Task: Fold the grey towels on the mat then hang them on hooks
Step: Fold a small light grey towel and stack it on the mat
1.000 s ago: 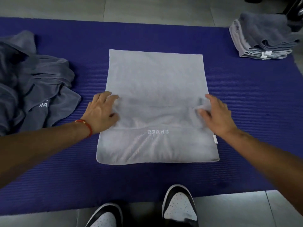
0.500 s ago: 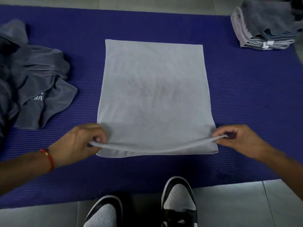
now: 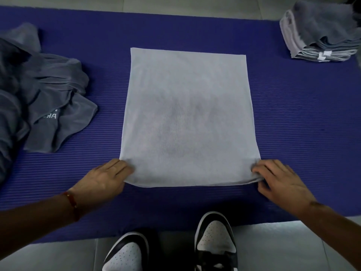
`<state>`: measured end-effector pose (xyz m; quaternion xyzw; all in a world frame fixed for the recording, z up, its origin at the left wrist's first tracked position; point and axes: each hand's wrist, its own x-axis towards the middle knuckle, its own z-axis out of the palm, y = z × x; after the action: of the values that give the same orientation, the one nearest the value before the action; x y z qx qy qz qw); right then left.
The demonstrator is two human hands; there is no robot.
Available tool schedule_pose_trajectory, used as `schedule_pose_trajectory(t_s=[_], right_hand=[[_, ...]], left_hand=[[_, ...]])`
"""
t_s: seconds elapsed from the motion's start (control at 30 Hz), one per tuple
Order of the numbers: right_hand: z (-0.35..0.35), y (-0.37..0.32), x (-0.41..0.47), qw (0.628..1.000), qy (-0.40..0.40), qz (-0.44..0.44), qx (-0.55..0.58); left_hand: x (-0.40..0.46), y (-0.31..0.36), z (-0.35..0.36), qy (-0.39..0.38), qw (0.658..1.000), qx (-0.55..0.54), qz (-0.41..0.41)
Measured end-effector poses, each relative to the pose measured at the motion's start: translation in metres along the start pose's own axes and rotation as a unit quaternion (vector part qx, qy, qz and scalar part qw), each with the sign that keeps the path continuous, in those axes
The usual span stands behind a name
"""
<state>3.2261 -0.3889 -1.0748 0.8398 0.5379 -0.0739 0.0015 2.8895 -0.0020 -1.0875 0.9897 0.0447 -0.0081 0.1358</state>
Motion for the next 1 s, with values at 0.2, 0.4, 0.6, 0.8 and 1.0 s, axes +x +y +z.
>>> schedule_pose_trajectory(t_s=[0.2, 0.4, 0.6, 0.8, 1.0], right_hand=[[-0.008, 0.003, 0.008, 0.992, 0.024, 0.053, 0.114], [-0.053, 0.011, 0.053, 0.902, 0.074, 0.241, 0.351], [-0.055, 0.016, 0.112, 0.834, 0.062, 0.318, 0.447], [-0.042, 0.021, 0.121, 0.791, -0.041, 0.364, 0.490], [-0.061, 0.007, 0.108, 0.810, 0.038, 0.297, 0.504]], left_hand=[[0.007, 0.002, -0.025, 0.034, 0.966, -0.206, -0.154], [0.053, -0.017, -0.064, 0.134, 0.858, -0.371, -0.329], [0.114, -0.048, -0.051, 0.135, 0.768, -0.476, -0.408], [0.119, -0.051, -0.049, 0.020, 0.748, -0.500, -0.437], [0.094, -0.023, -0.064, 0.076, 0.798, -0.489, -0.345]])
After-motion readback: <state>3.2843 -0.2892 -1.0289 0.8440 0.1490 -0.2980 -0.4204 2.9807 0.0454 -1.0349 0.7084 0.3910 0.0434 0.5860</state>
